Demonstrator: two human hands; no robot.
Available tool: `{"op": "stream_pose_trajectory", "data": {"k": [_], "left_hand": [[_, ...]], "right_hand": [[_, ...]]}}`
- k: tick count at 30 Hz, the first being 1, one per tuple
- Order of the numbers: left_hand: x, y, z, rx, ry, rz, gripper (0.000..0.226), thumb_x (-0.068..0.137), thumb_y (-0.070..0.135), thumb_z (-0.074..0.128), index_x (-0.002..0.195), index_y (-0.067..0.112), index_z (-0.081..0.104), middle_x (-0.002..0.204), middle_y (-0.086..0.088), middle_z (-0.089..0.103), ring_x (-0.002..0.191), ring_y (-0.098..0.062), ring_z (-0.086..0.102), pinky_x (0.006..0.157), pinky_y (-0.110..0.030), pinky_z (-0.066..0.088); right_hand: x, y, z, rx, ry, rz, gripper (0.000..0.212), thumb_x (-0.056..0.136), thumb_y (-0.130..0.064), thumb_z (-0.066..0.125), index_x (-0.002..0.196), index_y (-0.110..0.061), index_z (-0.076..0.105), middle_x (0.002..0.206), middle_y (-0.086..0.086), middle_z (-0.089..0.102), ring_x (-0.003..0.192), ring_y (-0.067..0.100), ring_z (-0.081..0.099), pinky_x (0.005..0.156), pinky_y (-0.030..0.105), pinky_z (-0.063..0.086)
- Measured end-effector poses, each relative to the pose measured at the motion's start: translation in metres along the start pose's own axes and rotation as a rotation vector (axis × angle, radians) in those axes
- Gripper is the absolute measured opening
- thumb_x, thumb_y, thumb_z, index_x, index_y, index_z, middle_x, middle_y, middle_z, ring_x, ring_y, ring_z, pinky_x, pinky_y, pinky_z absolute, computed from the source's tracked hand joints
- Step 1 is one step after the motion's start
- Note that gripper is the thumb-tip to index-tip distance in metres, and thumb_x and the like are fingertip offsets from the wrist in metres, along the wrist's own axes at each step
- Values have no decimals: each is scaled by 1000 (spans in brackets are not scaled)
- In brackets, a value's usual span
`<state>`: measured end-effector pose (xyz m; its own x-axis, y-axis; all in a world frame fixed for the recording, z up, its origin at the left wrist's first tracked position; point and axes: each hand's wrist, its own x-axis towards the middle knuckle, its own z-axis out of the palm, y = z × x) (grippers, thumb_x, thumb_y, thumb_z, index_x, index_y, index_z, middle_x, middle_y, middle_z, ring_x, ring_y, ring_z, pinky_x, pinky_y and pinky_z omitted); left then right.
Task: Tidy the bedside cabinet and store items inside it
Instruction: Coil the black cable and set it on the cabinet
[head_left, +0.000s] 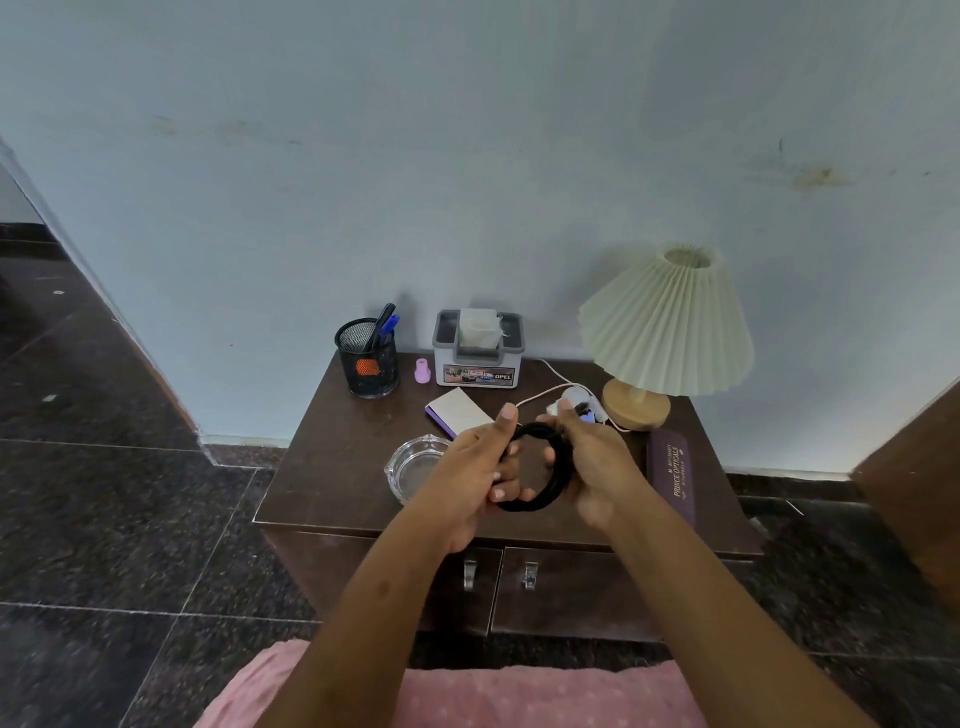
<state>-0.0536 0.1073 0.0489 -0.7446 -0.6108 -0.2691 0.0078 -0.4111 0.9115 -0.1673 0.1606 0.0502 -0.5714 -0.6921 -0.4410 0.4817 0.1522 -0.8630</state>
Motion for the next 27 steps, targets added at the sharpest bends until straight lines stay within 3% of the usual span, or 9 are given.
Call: {"op": "stream_pose_trajectory", "data": {"k": [2, 5, 7, 11, 14, 16, 19, 24, 27], "left_hand": [[-1, -3, 1, 6, 0, 1, 42, 93, 47, 43, 67, 14, 42, 42, 8, 30, 34, -5, 27, 58, -25, 51], [-3, -4, 0, 27, 29, 22, 41, 96, 44, 42, 66, 15, 41, 42, 7, 31, 34, -6, 29, 55, -24, 50], [-3, -2, 0, 25, 69, 47, 42, 97, 42, 41, 66, 14, 41, 40, 7, 32, 34, -5, 30, 53, -24, 49], [-2, 1, -1, 40, 153, 121, 41, 99, 37, 38, 65, 14, 45, 37, 7, 39, 33, -4, 33, 50, -23, 42], [2, -1, -9, 108, 203, 144, 41, 98, 40, 40, 64, 17, 45, 43, 9, 37, 37, -6, 36, 51, -23, 41], [4, -3, -13, 173, 226, 137, 40, 98, 40, 39, 66, 17, 46, 45, 8, 39, 39, -7, 41, 51, -21, 44], [6, -4, -15, 230, 248, 134, 36, 99, 39, 38, 71, 19, 49, 45, 9, 51, 42, -7, 52, 48, -16, 46], [8, -3, -17, 314, 340, 159, 38, 98, 42, 38, 77, 15, 53, 49, 7, 54, 41, -6, 54, 52, -20, 45], [8, -3, -17, 411, 377, 204, 39, 97, 45, 38, 73, 20, 55, 55, 2, 54, 40, -7, 48, 53, -23, 40]], "right_hand": [[3, 3, -2, -33, 13, 26, 24, 92, -29, 59, 76, -12, 58, 51, -4, 54, 34, 2, 47, 49, 24, 45], [6, 9, -3, -67, -45, 55, 26, 90, -26, 62, 106, -6, 60, 56, -1, 56, 37, 2, 47, 43, 21, 45], [4, 9, -1, -51, -116, 96, 28, 95, -28, 54, 98, -3, 65, 61, 2, 56, 38, 3, 46, 43, 20, 45], [-2, 4, 0, -2, -294, 109, 46, 95, -46, 46, 85, -8, 70, 66, 2, 64, 50, 6, 51, 61, 24, 44], [-2, 7, -4, -188, -405, 15, 25, 93, -24, 56, 94, -3, 69, 80, 11, 61, 67, 13, 55, 71, 26, 43], [-2, 12, -4, -300, -392, -18, 19, 93, -16, 56, 99, -4, 68, 85, 13, 62, 72, 15, 57, 69, 26, 39], [-4, 16, 2, -354, -297, -39, 20, 95, -20, 53, 96, -10, 70, 75, 3, 66, 68, 9, 59, 63, 22, 41], [-9, 19, 10, -208, -201, -134, 18, 94, -12, 55, 101, 0, 66, 72, 7, 65, 66, 12, 60, 61, 19, 49], [-15, 20, 16, -110, -169, -166, 12, 93, -9, 54, 100, -7, 64, 81, 9, 67, 73, 16, 63, 69, 25, 53]]}}
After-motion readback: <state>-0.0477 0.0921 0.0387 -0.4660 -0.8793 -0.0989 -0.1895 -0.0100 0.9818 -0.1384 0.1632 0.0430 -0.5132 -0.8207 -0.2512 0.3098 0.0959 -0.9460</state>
